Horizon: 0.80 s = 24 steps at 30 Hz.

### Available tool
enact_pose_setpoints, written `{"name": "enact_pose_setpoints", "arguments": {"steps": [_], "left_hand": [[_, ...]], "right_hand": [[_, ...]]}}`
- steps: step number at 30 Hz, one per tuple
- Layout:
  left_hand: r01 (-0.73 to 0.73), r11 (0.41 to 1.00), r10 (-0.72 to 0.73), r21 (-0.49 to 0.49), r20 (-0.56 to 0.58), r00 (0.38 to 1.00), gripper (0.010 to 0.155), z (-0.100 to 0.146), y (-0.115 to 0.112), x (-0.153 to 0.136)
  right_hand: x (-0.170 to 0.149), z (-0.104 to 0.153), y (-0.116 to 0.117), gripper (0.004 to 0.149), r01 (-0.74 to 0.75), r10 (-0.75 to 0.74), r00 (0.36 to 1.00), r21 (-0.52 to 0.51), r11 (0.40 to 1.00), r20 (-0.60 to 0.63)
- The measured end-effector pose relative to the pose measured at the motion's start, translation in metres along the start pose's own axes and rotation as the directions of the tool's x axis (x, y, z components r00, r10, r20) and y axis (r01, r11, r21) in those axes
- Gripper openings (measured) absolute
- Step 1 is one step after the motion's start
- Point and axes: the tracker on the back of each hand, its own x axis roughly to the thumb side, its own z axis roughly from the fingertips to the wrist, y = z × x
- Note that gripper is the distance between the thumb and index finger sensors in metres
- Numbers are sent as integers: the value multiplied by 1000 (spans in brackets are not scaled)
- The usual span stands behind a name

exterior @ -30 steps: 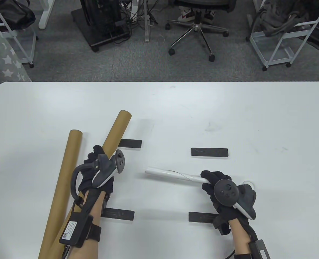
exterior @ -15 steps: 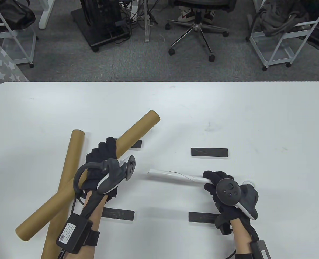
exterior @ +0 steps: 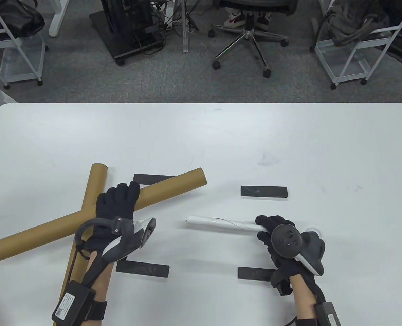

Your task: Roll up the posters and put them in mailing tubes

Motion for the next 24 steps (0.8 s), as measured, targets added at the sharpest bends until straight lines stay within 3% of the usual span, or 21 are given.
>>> {"name": "enact_pose_setpoints", "arguments": {"steps": [14,24], "left_hand": [[27,999,-27,24,0,1000,89,13,-13,-18],[29,999,-30,22,38,999,90,12,-9,-10]], "right_hand": [[0,1,2,50,-25,25,999,5,1000,-25],[-56,8,-18,49,32,-42,968,-43,999,-249]]}}
